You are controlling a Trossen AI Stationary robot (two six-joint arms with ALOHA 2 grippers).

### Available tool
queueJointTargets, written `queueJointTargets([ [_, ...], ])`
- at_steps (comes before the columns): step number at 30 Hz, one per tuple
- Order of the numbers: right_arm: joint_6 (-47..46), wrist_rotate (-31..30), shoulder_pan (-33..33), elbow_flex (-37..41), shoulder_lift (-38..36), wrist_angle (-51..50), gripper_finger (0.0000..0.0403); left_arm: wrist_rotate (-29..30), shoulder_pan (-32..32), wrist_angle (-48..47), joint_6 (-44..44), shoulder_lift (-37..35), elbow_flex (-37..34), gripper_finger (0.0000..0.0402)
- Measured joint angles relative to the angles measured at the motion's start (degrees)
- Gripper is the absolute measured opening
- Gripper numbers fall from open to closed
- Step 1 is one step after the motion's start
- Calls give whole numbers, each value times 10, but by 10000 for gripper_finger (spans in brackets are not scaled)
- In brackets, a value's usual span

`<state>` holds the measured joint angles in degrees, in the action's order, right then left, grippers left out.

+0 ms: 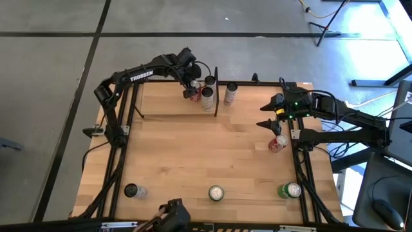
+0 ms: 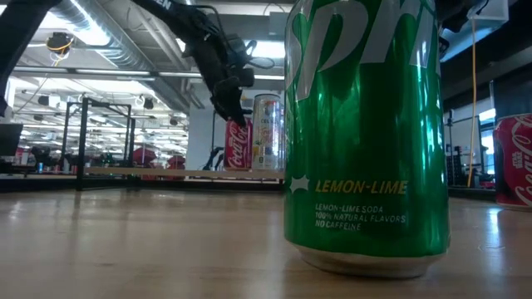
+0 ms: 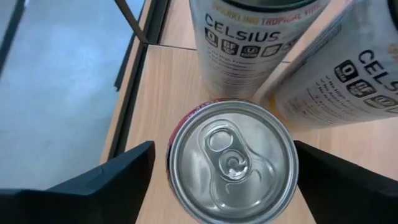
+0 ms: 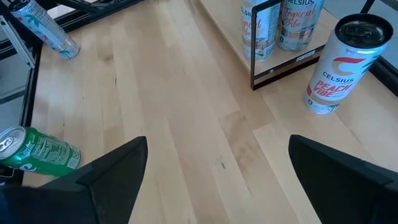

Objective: Place canned beverage on shelf
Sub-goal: Put the left red white soda can on the shelf, then put the red white soda can on the shelf aligned with the other red white soda can

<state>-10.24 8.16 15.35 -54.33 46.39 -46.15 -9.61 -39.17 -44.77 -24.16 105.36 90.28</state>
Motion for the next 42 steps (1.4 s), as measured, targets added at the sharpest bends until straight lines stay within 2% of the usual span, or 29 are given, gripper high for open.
queueJointTargets([
  [7,0,5,0,0,0,0,376,43,26,-9,-6,-8,9,355],
  [18,-3,5,0,0,0,-1,376,79,35,-103,16,-11,144,355],
  [24,-7,17,0,-9,-9,-30,376,50,56,-152,50,-28,203,355],
  [29,-35,20,0,-39,-18,-93,376,40,110,-170,98,-64,203,355],
  [32,-57,57,0,-47,-24,-121,376,40,151,-175,126,-86,193,355],
  [35,-90,90,0,-47,-40,-143,376,38,192,-171,157,-108,159,355],
  [42,-168,66,0,-41,-58,-292,376,45,288,-77,277,-155,33,355],
])
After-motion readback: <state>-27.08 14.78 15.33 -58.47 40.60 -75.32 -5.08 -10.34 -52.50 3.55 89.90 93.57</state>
